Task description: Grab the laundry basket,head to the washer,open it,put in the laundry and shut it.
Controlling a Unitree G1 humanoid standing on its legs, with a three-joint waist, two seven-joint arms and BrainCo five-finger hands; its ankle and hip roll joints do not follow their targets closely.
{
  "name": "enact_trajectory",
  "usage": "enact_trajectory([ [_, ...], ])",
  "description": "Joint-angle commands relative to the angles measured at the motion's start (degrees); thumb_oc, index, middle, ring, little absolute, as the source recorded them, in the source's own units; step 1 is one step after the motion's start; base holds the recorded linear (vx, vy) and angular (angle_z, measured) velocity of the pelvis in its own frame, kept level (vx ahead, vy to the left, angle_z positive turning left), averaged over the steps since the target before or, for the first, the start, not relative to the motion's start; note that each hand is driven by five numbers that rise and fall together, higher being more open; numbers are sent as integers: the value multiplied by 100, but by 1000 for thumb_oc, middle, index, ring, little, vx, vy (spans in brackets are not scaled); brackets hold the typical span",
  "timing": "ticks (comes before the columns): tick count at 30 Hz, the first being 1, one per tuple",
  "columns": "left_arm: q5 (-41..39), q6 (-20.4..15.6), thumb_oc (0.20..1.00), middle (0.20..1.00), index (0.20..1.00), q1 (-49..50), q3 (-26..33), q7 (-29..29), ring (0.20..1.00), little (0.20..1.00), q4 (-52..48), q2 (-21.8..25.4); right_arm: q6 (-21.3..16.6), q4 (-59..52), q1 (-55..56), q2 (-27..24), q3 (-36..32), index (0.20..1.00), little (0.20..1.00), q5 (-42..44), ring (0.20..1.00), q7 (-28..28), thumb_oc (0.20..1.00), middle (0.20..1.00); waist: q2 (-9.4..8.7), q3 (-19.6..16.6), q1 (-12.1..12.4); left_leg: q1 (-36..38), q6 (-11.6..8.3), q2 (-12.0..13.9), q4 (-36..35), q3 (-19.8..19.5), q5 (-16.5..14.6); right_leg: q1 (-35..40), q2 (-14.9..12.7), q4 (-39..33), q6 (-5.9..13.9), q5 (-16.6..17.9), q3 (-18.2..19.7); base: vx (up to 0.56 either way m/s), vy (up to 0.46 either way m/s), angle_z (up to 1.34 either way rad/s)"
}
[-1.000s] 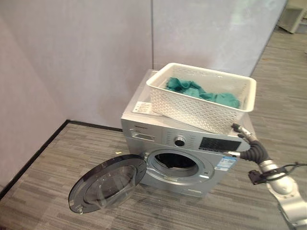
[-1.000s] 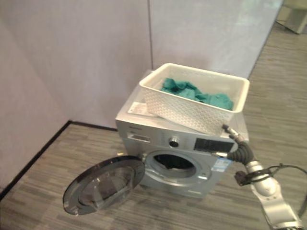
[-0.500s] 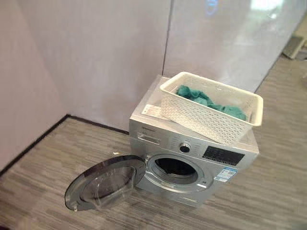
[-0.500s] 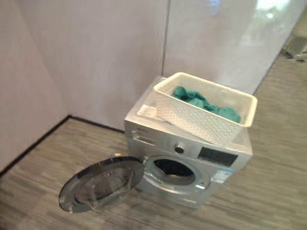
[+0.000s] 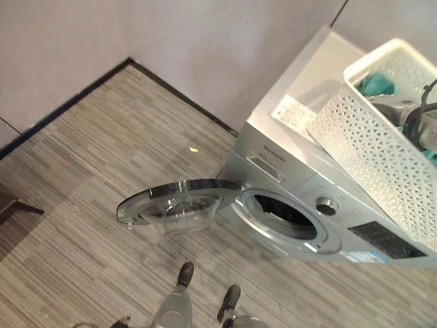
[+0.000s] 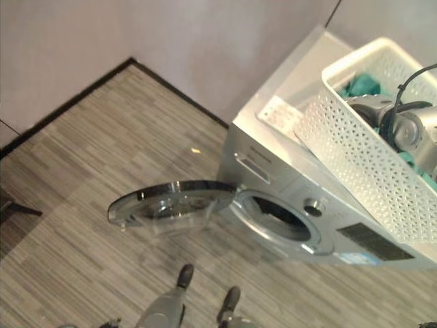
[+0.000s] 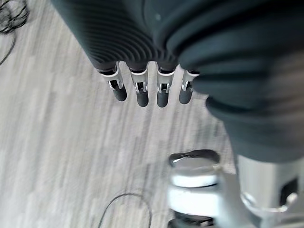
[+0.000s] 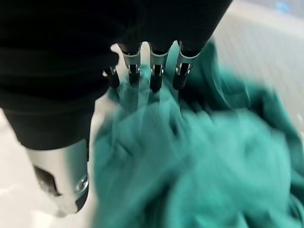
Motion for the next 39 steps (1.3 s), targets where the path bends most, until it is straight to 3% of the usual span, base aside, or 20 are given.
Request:
enact_trajectory([
  [1, -121, -45, 1000, 1000, 1000, 207, -38, -15, 1000, 1000, 77, 3, 202, -157, -517, -554, 646, 1000, 1000, 237, 1000, 516, 1000, 1000, 44, -157, -43, 163, 22, 41, -167, -185, -109, 17, -52, 50, 307, 74, 148, 24, -4, -19],
  [8, -122, 1, 1000, 1000, 1000, 95, -127, -48, 1000, 1000, 75, -44, 279, -147, -1376, -778, 1449, 1000, 1000, -325, 1000, 537, 1000, 1000, 64, -239, -162, 212, 41, 43, -178, -100, -165, 2, -57, 50, 318, 89, 267, 48, -2, -7],
  [11, -112, 23, 1000, 1000, 1000, 39, -181, -10, 1000, 1000, 41, -55, 353, -51, -1486, -672, 1499, 1000, 1000, -1047, 1000, 390, 1000, 1000, 77, -302, -181, 260, 58, 46, -197, -51, -206, 13, -48, 36, 315, 70, 315, 22, -13, -8],
  [17, -159, 89, 1000, 1000, 1000, -67, -193, 63, 1000, 1000, 60, -148, 499, -131, -1463, -301, 1165, 1000, 1000, -1798, 1000, 212, 1000, 1000, 167, -287, -183, 288, 72, 73, -206, 86, -227, -35, -24, 26, 320, 94, 389, -23, -8, -11],
  [21, -193, 122, 1000, 1000, 1000, -94, -183, 66, 1000, 1000, 127, -168, 524, -207, -1172, -27, 859, 1000, 1000, -1817, 1000, 259, 1000, 1000, 190, -211, -151, 305, 71, 91, -213, 175, -224, -62, -13, 16, 313, 126, 449, -54, -15, -34],
  [30, -132, 146, 1000, 1000, 1000, -153, -169, 47, 1000, 1000, 192, -141, 456, 80, -499, 117, 763, 1000, 1000, -2435, 1000, 454, 1000, 1000, 359, -39, -136, 129, 50, 108, -232, 149, -119, -255, -59, -10, 318, 205, 456, -38, -17, 0],
  [31, -126, 149, 1000, 1000, 1000, -177, -176, 64, 1000, 1000, 206, -138, 475, 145, -435, 172, 692, 903, 903, -2524, 903, 408, 903, 903, 381, -28, -137, 102, 48, 108, -235, 145, -103, -288, -65, -10, 319, 216, 459, 0, 0, 0],
  [32, -126, 149, 1000, 1000, 1000, -177, -177, 64, 1000, 1000, 207, -135, 474, 145, -429, 173, 686, 736, 736, -2526, 736, 407, 736, 736, 378, -30, -136, 100, 48, 107, -235, 145, -102, -290, -65, -10, 319, 216, 459, 0, 0, 0],
  [33, -131, 154, 1000, 1000, 1000, -188, -170, 68, 1000, 1000, 234, -132, 503, 325, -345, 225, 608, 344, 344, -2594, 344, 346, 344, 344, 413, -16, -138, 75, 48, 105, -237, 145, -91, -326, -71, -10, 324, 232, 473, 0, 0, 0],
  [34, -119, 156, 1000, 1000, 1000, -190, -180, 89, 1000, 1000, 245, -134, 521, 420, -309, 280, 587, 200, 200, -2686, 200, 328, 200, 200, 428, -15, -136, 53, 48, 106, -237, 155, -88, -351, -79, -10, 331, 245, 485, 0, 0, 0],
  [39, -137, 176, 1000, 1000, 1000, -206, -131, 157, 1000, 1000, 282, -148, 722, 414, -166, 419, -43, 200, 200, -2692, 200, 82, 200, 200, 505, -36, -168, 13, 52, 95, -244, 195, -73, -417, -90, -10, 332, 267, 555, -2, 4, -1],
])
